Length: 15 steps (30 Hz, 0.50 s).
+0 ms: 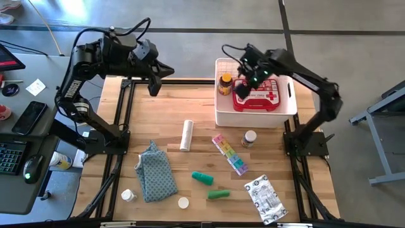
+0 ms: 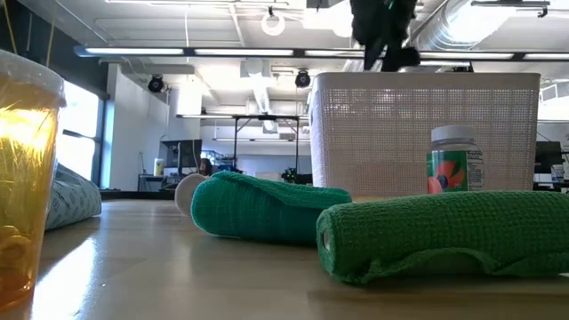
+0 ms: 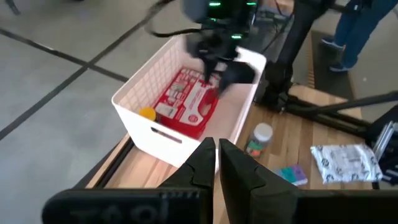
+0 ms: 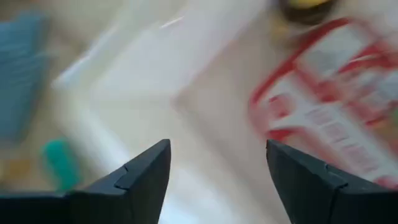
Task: Pick & place medical supplies in basket/bin
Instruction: Put the white and green pill bottle into the white bin
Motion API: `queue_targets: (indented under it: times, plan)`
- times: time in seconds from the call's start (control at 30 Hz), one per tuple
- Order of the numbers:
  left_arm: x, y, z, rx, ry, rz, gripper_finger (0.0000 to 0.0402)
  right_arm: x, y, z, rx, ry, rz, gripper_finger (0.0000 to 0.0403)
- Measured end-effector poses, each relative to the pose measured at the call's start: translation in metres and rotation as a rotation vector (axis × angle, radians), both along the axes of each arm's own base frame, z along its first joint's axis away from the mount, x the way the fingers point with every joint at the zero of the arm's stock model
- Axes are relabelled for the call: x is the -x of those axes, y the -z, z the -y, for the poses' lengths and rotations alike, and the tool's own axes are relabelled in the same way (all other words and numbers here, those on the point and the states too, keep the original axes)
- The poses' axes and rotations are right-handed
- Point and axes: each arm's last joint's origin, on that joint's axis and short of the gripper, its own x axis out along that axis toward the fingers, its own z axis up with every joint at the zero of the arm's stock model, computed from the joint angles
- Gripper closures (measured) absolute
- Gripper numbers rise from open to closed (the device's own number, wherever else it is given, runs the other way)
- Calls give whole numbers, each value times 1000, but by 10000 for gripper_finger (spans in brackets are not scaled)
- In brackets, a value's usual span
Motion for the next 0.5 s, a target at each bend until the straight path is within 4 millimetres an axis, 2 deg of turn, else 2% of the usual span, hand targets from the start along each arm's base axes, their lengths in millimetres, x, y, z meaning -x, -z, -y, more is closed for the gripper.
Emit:
queue_targets:
  times: [0.1,0.23,0.37,0.5]
  plan:
    - [-1,-1,0,4,-4,13,344,8,-16,-37,-48,-92,33,149]
    - [-1,-1,0,24,-19,24,344,15,-28,-83,17,-158,-20,149]
    - [-2,-4,-1,77,-50,74,344,15,-33,-121,88,-221,-24,149]
    - [-8,-12,-2,92,-57,182,344,13,-30,-151,155,-221,-81,149]
